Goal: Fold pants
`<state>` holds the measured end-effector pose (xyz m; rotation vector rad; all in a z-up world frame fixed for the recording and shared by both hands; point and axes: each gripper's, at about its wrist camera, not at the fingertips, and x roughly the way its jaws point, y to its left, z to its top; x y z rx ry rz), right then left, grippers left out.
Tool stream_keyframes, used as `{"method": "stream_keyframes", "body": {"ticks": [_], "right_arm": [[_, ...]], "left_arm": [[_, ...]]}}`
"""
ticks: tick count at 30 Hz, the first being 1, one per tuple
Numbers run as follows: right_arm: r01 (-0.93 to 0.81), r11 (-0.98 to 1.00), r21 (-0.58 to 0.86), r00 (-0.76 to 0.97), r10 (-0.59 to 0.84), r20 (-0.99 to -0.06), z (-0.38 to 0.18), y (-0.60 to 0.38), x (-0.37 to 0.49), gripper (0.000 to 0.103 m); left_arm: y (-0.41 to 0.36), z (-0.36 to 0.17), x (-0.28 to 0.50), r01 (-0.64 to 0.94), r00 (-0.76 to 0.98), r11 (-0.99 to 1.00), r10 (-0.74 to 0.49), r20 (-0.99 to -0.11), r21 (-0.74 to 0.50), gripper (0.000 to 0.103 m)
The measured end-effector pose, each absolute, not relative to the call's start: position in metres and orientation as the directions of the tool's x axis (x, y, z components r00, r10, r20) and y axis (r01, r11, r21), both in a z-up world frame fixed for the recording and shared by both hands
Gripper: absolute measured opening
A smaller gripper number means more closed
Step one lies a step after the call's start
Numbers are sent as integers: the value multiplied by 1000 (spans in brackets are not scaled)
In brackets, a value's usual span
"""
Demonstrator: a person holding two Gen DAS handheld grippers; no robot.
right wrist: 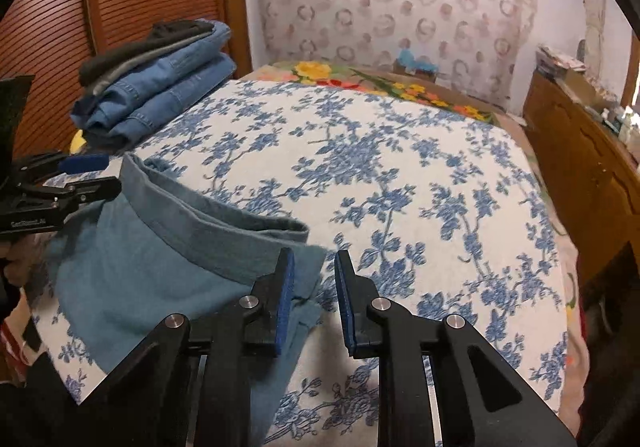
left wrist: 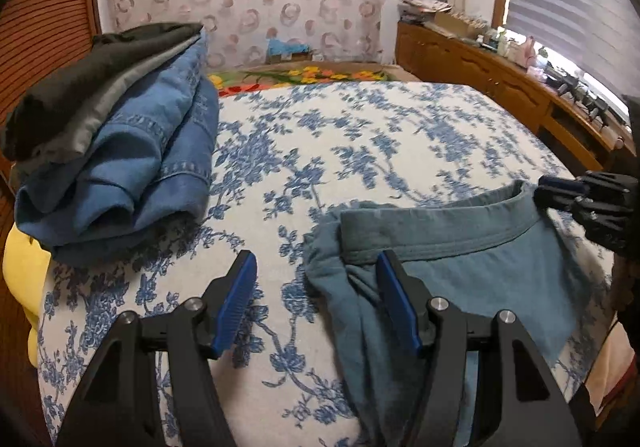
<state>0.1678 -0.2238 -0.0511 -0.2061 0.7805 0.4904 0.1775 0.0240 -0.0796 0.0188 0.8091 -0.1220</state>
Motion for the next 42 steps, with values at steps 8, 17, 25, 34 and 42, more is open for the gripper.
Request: {"method": "stream_keyframes", "body": {"ticks": [8,17,25,34,42], "right_arm": [[-478,878,22,604,347,-718,-51,-227,169,19],[-491,870,52,596,379,-708,-45,-229,145,20],[-497,863,92,567,403,-718,-50,-236,115,29],[-515,847,129,524,430,-735,-59,-245,82,29],[-537,836,117,509,430,-746,-66,-241,66,29]], "left_arm": [[26,-80,169,110,689,993,-107,-717,-42,62],[17,-64,146,147,713,988,-134,-688,-40,62],[11,-68,126,166,700,985,-158,-696,-57,62],[8,-82,98,171,681,982,-173,-712,-75,62],[11,-85,68,216,682,968,-246,-689,-132,46]]}}
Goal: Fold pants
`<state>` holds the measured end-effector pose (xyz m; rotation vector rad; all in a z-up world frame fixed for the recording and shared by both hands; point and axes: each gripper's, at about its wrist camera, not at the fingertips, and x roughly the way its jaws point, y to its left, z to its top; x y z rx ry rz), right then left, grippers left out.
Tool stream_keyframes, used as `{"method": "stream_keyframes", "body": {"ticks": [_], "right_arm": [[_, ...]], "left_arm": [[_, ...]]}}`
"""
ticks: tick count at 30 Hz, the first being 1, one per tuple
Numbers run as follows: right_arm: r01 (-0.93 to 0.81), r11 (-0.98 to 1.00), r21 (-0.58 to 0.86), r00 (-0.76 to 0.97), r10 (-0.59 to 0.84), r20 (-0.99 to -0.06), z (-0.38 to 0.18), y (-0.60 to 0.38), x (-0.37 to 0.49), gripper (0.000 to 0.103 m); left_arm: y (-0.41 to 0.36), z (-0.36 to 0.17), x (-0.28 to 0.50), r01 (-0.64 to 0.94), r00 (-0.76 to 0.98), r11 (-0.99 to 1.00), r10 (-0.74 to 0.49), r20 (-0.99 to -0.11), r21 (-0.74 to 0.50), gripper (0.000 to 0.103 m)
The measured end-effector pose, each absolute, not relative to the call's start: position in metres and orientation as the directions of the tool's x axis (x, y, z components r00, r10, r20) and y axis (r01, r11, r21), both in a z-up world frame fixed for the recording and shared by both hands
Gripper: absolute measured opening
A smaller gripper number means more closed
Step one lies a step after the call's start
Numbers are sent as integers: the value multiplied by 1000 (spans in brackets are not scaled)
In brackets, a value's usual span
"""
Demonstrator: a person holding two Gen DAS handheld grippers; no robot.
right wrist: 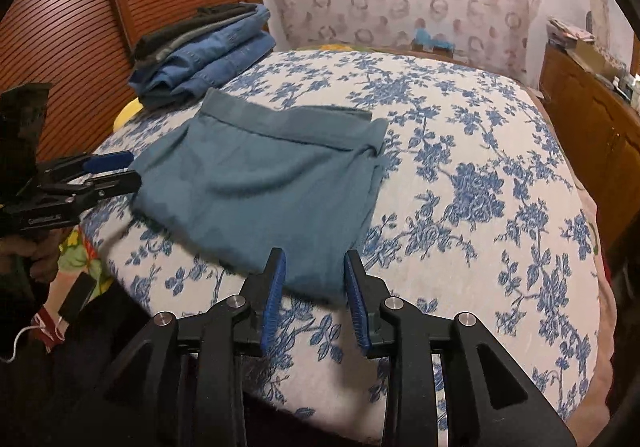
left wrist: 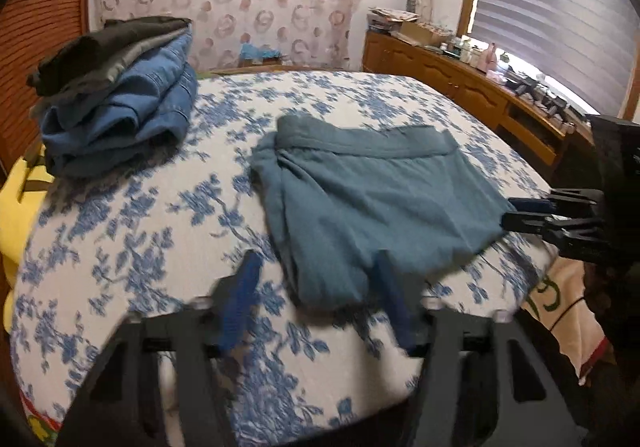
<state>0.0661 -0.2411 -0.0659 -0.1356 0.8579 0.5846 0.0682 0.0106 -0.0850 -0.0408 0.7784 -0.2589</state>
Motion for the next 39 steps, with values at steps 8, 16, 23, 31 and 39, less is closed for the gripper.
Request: {"method": "stream_keyframes", "body": {"ticks": [8,16,23,31,39], "right_arm": [[-539,833,125,509,440,-740,-69,-247,66,10],[-530,832,163,511,466,-722,-65,-264,54,2],[-526,836,157,522,463,-716,-57,-262,54,3],[-507,853,122,557,433,-709,-49,-255,74,45],[-510,854,108,539,414,-734,-56,-237,113,48]], "left_arm": [[4,-92,68,259,668,955,-284,-688,-142,11],[8,-82,45,287,665,944,-318,-676,-162,8],[9,-84,51,247,665,959,-273,-695,-140,23],[26,-78,84,176,676,971,-237,-698,-158,64],[31,-76,128,146,676,978,-209,-706,-149,64]]}}
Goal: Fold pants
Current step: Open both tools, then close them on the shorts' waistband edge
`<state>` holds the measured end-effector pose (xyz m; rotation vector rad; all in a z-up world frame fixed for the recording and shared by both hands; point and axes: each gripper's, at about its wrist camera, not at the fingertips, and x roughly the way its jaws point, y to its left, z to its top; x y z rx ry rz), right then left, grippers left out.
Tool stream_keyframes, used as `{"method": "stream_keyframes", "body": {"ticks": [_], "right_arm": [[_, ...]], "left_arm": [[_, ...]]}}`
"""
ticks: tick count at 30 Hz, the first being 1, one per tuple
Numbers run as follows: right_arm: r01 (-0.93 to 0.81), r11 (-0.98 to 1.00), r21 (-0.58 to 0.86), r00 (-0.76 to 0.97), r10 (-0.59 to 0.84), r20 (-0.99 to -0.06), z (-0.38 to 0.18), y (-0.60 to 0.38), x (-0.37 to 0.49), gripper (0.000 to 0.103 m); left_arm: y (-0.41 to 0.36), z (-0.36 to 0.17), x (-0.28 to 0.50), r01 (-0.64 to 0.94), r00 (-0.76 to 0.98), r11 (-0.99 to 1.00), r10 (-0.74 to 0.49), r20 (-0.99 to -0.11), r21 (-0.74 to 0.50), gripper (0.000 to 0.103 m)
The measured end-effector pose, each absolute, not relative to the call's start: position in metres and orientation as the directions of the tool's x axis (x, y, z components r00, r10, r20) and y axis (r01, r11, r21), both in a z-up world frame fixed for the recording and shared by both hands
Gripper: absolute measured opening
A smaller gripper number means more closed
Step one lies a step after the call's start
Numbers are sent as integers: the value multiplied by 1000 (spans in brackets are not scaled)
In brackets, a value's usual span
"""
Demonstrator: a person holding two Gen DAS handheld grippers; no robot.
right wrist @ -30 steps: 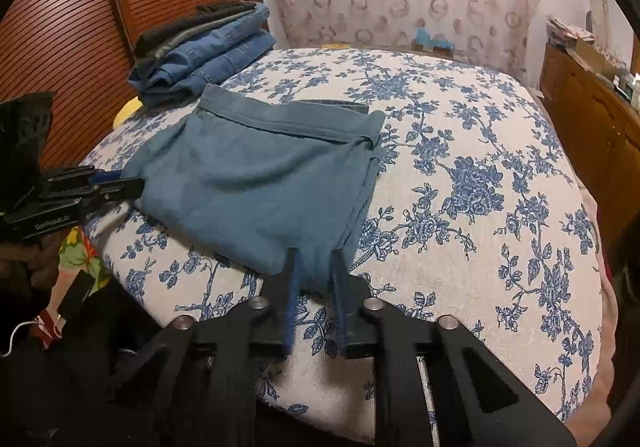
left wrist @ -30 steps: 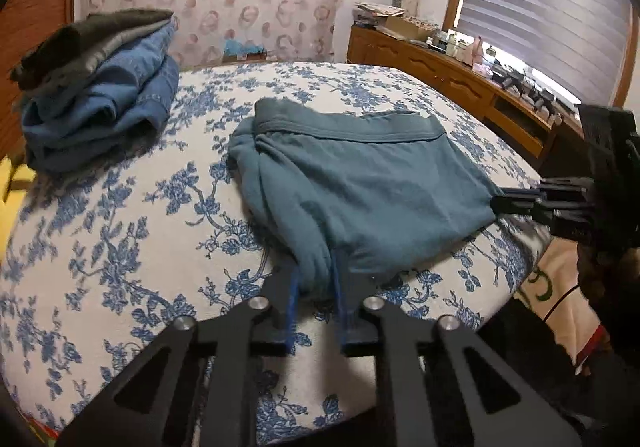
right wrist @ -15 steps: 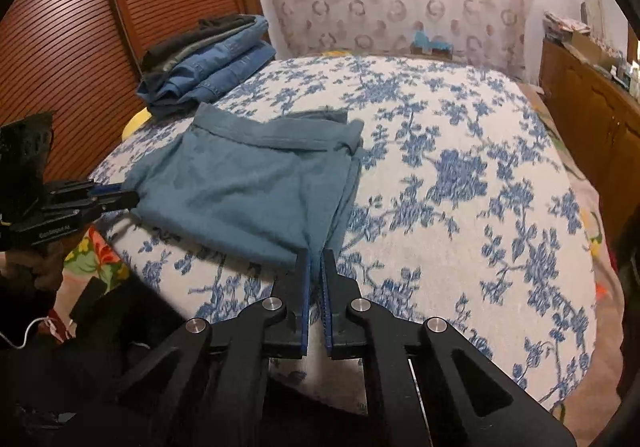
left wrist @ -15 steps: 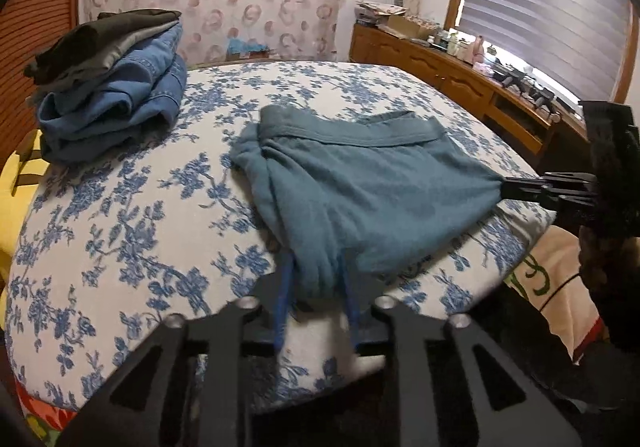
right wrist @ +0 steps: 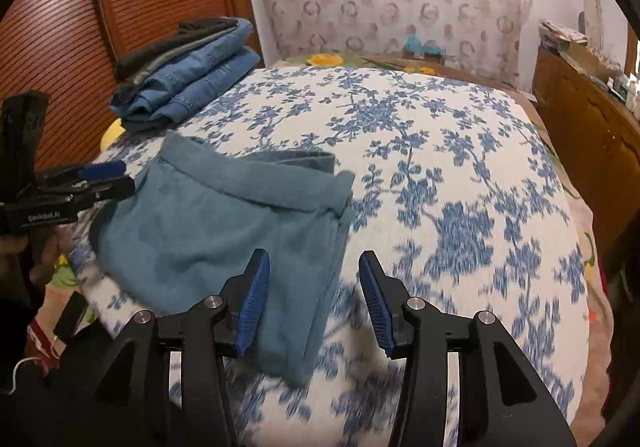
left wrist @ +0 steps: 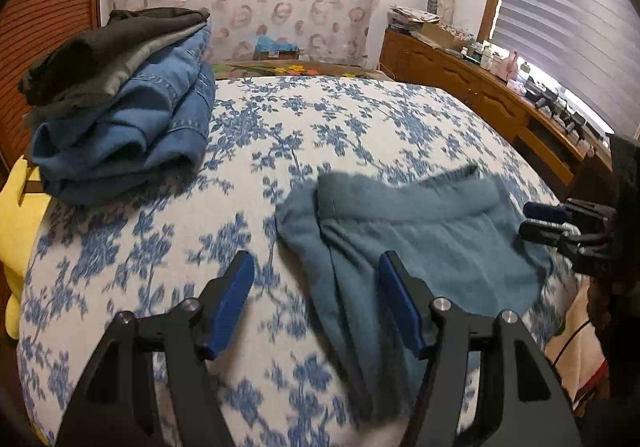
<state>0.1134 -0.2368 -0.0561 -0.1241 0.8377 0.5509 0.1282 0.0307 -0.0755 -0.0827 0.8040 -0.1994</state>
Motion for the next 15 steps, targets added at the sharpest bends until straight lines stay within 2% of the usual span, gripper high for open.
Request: {"method": "stream_keyframes", "body": {"ticks": [15], "right_arm": [[-490,868,78,536,371,-758,-68,-219,156,49]], "left_arm": [[31,-92,162,136,647,978,-210,-733,-159,64]]}}
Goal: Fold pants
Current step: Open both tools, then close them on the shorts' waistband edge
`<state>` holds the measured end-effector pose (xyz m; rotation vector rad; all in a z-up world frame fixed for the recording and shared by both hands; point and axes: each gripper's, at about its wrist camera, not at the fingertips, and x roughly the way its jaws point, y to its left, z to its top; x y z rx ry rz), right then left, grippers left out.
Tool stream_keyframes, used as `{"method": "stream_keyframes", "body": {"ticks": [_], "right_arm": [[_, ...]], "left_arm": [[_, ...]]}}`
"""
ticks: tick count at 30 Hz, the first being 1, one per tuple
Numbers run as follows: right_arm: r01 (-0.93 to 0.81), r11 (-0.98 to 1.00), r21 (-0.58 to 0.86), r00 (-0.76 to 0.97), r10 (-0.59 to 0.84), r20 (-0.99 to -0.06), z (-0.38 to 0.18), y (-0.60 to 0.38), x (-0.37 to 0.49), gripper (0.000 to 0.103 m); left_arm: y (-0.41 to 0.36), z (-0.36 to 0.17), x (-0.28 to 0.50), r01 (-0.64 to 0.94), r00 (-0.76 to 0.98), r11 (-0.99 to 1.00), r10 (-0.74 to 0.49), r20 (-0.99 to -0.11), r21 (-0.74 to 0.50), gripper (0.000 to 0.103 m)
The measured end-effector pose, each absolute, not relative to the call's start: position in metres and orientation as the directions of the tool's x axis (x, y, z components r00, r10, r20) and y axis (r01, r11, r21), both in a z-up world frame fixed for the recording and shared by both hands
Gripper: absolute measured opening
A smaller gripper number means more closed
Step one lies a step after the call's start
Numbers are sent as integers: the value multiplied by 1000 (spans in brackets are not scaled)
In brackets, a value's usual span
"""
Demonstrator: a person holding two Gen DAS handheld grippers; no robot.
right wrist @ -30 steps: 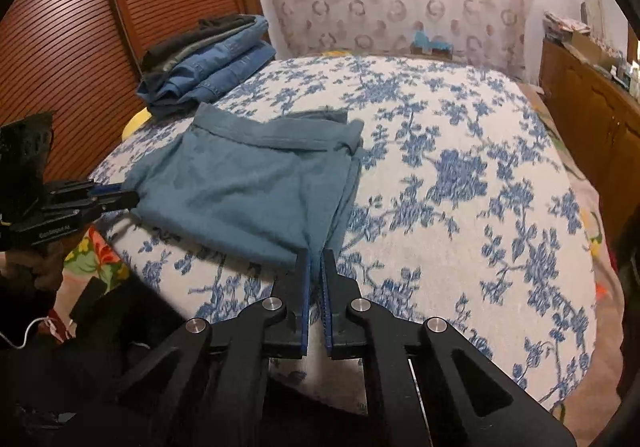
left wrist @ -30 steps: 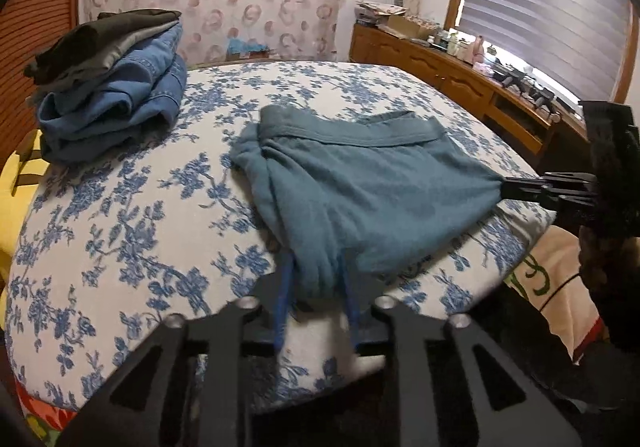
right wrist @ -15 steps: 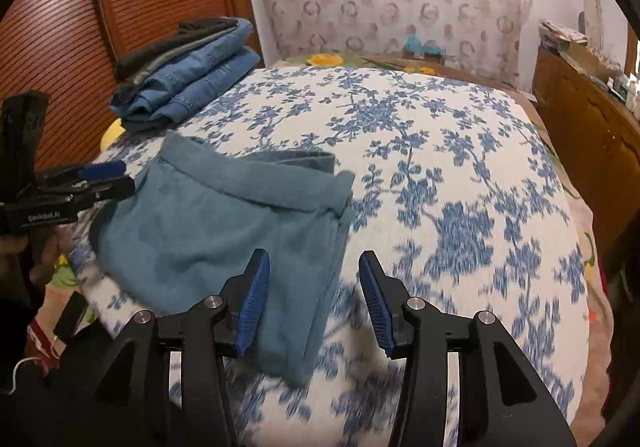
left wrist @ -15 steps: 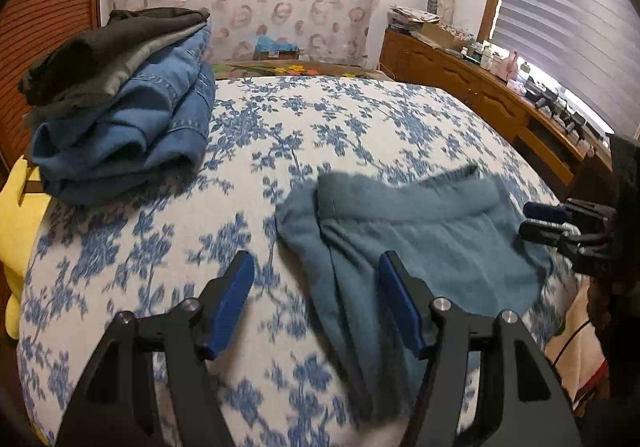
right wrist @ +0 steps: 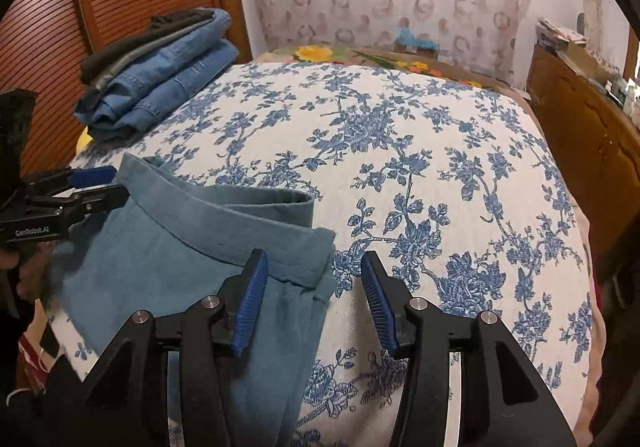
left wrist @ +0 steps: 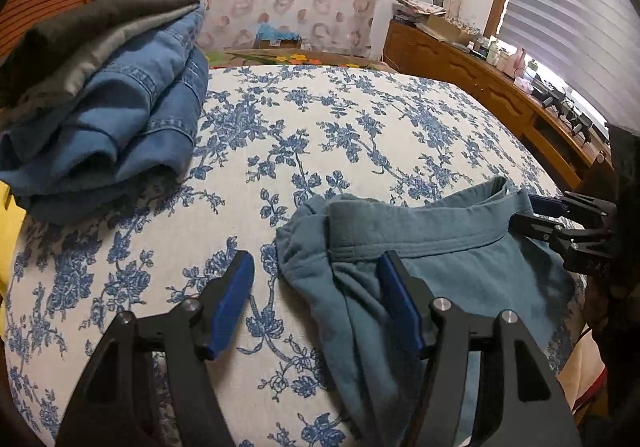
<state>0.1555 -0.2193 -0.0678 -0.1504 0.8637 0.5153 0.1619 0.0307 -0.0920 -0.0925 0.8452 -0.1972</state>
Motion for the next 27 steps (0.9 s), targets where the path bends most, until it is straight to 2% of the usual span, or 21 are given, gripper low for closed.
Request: {"method": "stream_keyframes", "body": {"ticks": [13,14,16,18,20,23,25,27], "right_arm": [[-506,858,92,525,391,-756,-75,-219,155,56],[-504,859,93,527,391,-754,-75,-219,155,56],[-507,857,91,529,392,-753,-75,-219,155,56],[-512,854,95,525,399,-752,-74,-219,155,52],[-523,846,103,520,413,-748,-74,-218,154,42],[-538,836,104,512,423,-747,-74,-215,153,34],[-545,831,108,506,430,-748,-75,-214,152,31],[-545,830,114,504,433,-747,-75,-214,152,31]], "left_arm": [[32,-98,160,147,660,974,-225,-717,-171,64],[31,-98,160,150,660,974,-228,-716,-172,63],[31,-98,160,171,657,968,-252,-711,-185,54],[29,-98,160,184,653,965,-261,-711,-185,50],[28,-97,159,203,646,960,-279,-711,-192,43],[25,-96,159,219,643,957,-289,-709,-191,35],[21,-95,158,226,646,957,-286,-708,-181,30],[21,-94,156,220,648,959,-282,-707,-181,30]]}}
